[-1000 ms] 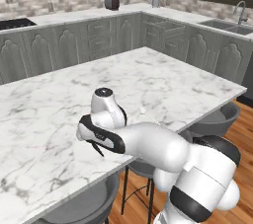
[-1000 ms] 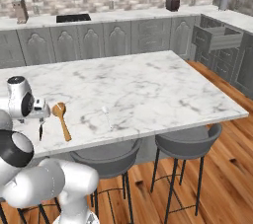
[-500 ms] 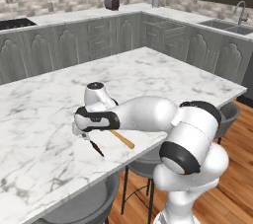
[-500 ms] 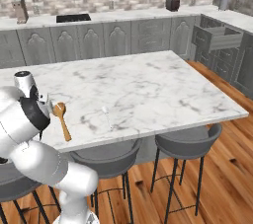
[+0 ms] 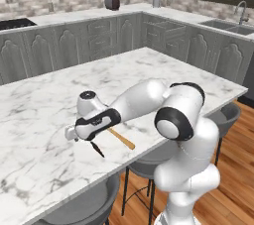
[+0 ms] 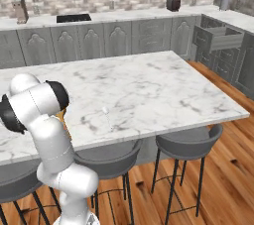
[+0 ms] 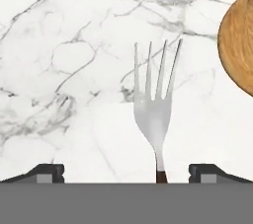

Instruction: Pick up the metallic utensils from the counter and place them in the open drawer. Make sure not to pick up any wooden utensils.

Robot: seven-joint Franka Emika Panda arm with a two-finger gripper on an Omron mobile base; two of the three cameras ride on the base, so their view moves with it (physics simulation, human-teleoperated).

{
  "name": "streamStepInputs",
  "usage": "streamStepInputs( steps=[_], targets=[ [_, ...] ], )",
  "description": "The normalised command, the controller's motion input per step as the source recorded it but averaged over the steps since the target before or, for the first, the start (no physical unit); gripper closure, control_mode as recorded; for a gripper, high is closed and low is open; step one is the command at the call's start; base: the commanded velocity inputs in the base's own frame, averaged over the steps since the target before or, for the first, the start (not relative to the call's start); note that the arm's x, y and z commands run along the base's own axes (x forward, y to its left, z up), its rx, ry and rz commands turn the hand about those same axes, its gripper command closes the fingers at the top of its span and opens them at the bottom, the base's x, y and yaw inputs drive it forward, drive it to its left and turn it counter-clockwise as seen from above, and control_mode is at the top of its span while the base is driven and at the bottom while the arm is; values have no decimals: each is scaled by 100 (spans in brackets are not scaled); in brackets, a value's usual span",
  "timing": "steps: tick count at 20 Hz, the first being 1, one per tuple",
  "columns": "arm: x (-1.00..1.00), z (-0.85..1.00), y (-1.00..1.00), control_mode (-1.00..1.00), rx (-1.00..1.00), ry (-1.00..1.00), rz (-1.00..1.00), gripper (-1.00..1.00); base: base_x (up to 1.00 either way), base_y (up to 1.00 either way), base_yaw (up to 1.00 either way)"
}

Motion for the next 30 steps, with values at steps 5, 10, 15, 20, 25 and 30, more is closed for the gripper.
streamStepInputs(
  steps=[5, 10, 15, 20, 25, 30],
  targets=[
    [54, -7, -8, -100, 0, 4, 0, -100, 0, 0, 0],
    [37, -12, -1, -100, 0, 9, 0, -100, 0, 0, 0],
    [28, -30, 0, -100, -1, 10, 0, -100, 0, 0, 0],
    [5, -46, 0, -100, -5, 11, 0, -100, 0, 0, 0],
    [-26, -40, 0, -100, -4, 11, 0, -100, 0, 0, 0],
    [-40, -32, -9, -100, -2, 12, 0, 100, 0, 0, 0]
  ],
)
